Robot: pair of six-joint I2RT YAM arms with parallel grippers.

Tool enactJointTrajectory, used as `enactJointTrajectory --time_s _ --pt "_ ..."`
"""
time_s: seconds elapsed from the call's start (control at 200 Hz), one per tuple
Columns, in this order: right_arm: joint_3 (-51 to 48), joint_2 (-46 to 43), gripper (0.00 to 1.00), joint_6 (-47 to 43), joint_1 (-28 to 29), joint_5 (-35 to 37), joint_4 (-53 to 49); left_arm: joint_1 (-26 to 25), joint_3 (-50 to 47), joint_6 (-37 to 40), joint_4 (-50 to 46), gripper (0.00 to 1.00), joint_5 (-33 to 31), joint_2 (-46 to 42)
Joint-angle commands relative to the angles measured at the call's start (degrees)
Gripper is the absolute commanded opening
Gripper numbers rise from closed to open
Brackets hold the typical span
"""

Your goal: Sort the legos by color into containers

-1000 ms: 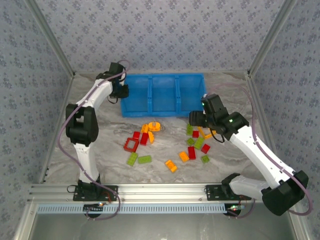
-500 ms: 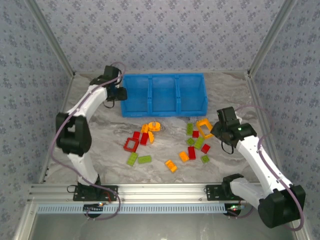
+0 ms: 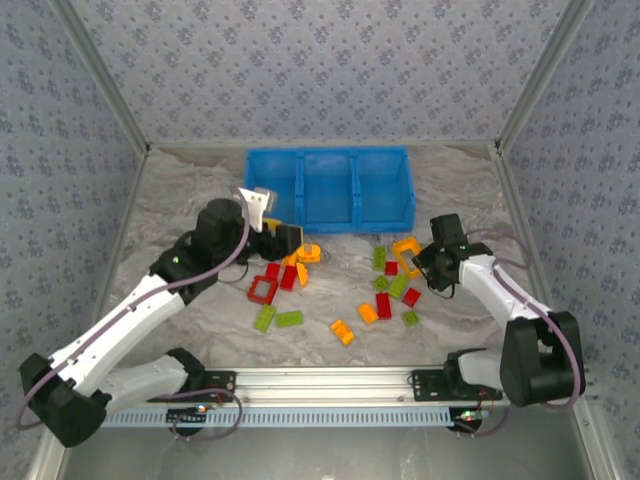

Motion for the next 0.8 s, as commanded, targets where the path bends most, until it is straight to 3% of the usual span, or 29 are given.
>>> enactJointTrajectory --time_s 0.0,0.135,0.325,0.515,0.67,0.794 --pt "-0.79 2.67 0.41 1.9 -1.16 -3.36 4.1 -5.1 -2.52 -3.69 3.16 0.66 -2.23 -2.65" --pt "-0.53 5.22 0.35 2.96 -1.48 -3.69 3.77 -9.23 -2.99 -4.41 2.74 0.65 -4.71 -3.54" --pt "-2.08 7.64 0.32 4.22 -2.06 -4.02 6.9 -11.2 -1.21 -3.75 1.59 0.65 -5.34 -2.57" --pt "-2.0 8.62 0.19 5.48 -2.2 -3.52 6.77 -12.26 -0.37 -3.31 1.33 0.65 -6.53 -1.74" --pt "-1.88 2.79 0.04 7.88 -1.17 0.17 2.4 -12.57 -0.56 -3.22 1.3 0.65 -7.42 -1.81" --pt "0.24 -4.8 0.0 9.71 1.8 4.57 -1.57 -13.13 -0.72 -3.7 1.31 0.65 -9.27 -2.31"
